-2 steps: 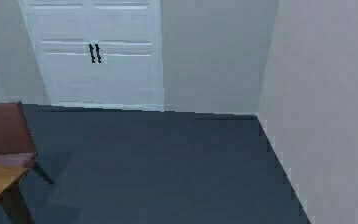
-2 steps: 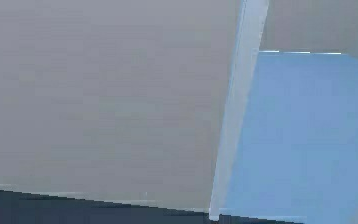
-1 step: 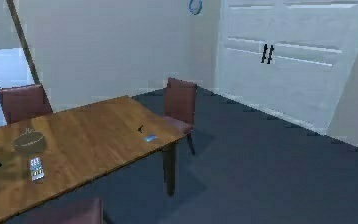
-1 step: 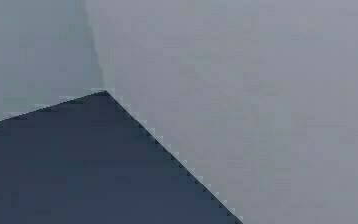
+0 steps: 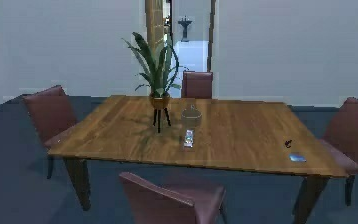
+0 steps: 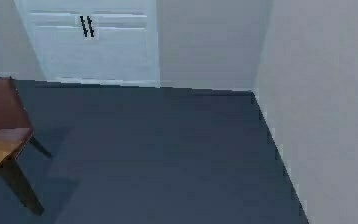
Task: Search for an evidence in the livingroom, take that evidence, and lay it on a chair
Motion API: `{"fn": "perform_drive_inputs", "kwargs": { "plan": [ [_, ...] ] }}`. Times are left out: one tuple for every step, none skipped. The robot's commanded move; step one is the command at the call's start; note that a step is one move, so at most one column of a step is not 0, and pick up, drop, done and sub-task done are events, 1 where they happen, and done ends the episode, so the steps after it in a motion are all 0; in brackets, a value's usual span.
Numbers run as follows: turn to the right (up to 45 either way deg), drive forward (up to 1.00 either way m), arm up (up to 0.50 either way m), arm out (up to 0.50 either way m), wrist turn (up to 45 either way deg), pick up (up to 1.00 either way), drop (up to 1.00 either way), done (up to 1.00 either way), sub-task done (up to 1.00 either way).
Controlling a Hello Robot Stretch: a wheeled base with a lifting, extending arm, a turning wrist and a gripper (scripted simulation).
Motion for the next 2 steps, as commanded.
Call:
{"fn": "perform_drive_inputs", "kwargs": {
  "plan": [
    [-45.0, 0.0, 0.0, 0.0, 0.0, 0.0, 0.0, 0.0, 0.0],
    [-6.0, 0.0, 0.0, 0.0, 0.0, 0.0, 0.0, 0.0, 0.0]
  ]
}}
